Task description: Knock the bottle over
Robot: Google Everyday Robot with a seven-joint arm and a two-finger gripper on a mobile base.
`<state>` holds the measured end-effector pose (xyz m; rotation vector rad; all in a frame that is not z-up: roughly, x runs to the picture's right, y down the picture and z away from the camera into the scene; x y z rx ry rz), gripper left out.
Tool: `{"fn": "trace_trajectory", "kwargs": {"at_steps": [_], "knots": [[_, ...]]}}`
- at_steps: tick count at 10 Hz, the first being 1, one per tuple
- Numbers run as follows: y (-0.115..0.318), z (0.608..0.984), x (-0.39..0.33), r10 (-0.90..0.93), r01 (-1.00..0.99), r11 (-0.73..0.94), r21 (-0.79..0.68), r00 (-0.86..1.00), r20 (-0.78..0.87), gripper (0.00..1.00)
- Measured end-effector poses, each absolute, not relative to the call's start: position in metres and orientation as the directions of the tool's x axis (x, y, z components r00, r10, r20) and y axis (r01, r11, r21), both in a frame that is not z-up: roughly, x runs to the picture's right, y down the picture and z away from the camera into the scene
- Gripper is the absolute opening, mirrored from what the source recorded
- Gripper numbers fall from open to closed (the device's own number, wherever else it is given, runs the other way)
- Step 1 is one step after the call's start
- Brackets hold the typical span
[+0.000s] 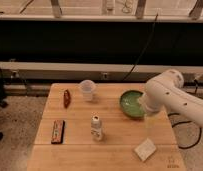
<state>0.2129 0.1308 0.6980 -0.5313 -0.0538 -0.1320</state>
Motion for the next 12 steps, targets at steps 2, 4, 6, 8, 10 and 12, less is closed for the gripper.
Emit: {"fn": "trace_trajectory", "kwargs": {"at_steps": [2, 4, 6, 8, 10, 12], "knots": [[0.134, 0.7, 0.207, -0.125, 0.158, 0.853, -0.497, 0.987, 0.099, 0.8], [0.136, 0.701, 0.201, -0.138, 0.174, 0.854, -0.49, 0.984, 0.109, 0.8], [0.139, 0.703, 0.192, -0.151, 0.192, 0.854, -0.484, 0.981, 0.122, 0.8], [0.141, 0.705, 0.186, -0.163, 0.207, 0.853, -0.48, 0.978, 0.132, 0.8], [0.144, 0.706, 0.178, -0.179, 0.227, 0.851, -0.473, 0.973, 0.145, 0.8], [0.146, 0.707, 0.172, -0.188, 0.239, 0.85, -0.469, 0.97, 0.152, 0.8]]}}
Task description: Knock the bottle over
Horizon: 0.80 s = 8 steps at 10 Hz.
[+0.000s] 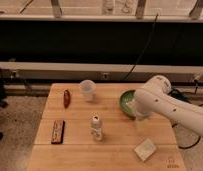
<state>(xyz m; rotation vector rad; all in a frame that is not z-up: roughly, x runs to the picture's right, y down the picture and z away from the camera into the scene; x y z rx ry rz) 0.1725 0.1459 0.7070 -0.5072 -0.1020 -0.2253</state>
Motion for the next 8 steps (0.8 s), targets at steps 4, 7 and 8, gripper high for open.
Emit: {"fn": "trace_trajectory", "kwargs": {"at_steps": [4, 7, 8], "knots": [[0.152, 0.712, 0.15, -0.227, 0.284, 0.844, -0.454, 0.958, 0.178, 0.8], [0.157, 0.716, 0.142, -0.238, 0.3, 0.84, -0.452, 0.952, 0.191, 0.8], [0.158, 0.717, 0.139, -0.242, 0.306, 0.839, -0.451, 0.951, 0.195, 0.78]]}}
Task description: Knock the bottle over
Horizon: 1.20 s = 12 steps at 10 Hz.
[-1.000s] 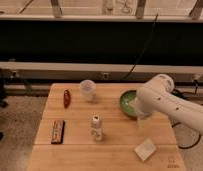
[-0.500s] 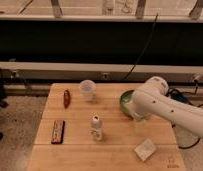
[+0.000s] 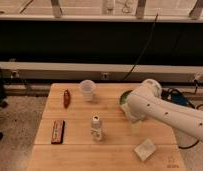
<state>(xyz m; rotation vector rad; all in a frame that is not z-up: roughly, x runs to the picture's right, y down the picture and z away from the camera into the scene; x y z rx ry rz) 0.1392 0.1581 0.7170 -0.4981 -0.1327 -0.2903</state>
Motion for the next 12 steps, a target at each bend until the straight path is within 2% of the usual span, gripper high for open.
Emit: {"fn": "trace_trajectory", "kwargs": {"at_steps": [1, 7, 9, 12], "knots": [[0.161, 0.718, 0.137, -0.244, 0.31, 0.836, -0.452, 0.949, 0.198, 0.7], [0.174, 0.725, 0.114, -0.266, 0.343, 0.816, -0.464, 0.937, 0.225, 0.07], [0.177, 0.726, 0.108, -0.285, 0.364, 0.808, -0.462, 0.93, 0.233, 0.01], [0.181, 0.725, 0.097, -0.31, 0.389, 0.798, -0.461, 0.92, 0.239, 0.01]]}}
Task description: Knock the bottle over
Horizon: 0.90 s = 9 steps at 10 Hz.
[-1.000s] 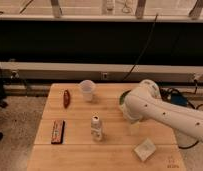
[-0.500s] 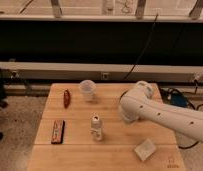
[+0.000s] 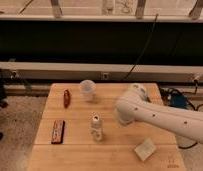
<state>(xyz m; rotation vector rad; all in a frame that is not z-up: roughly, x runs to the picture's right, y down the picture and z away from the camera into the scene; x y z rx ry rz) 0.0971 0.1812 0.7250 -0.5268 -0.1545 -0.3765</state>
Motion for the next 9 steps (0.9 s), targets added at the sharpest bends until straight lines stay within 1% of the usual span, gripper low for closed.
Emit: {"fn": "trace_trajectory", "kwargs": {"at_steps": [4, 9], "knots": [[0.185, 0.723, 0.076, -0.346, 0.434, 0.771, -0.467, 0.9, 0.266, 0.01], [0.187, 0.715, 0.03, -0.392, 0.507, 0.724, -0.468, 0.86, 0.326, 0.01]]}}
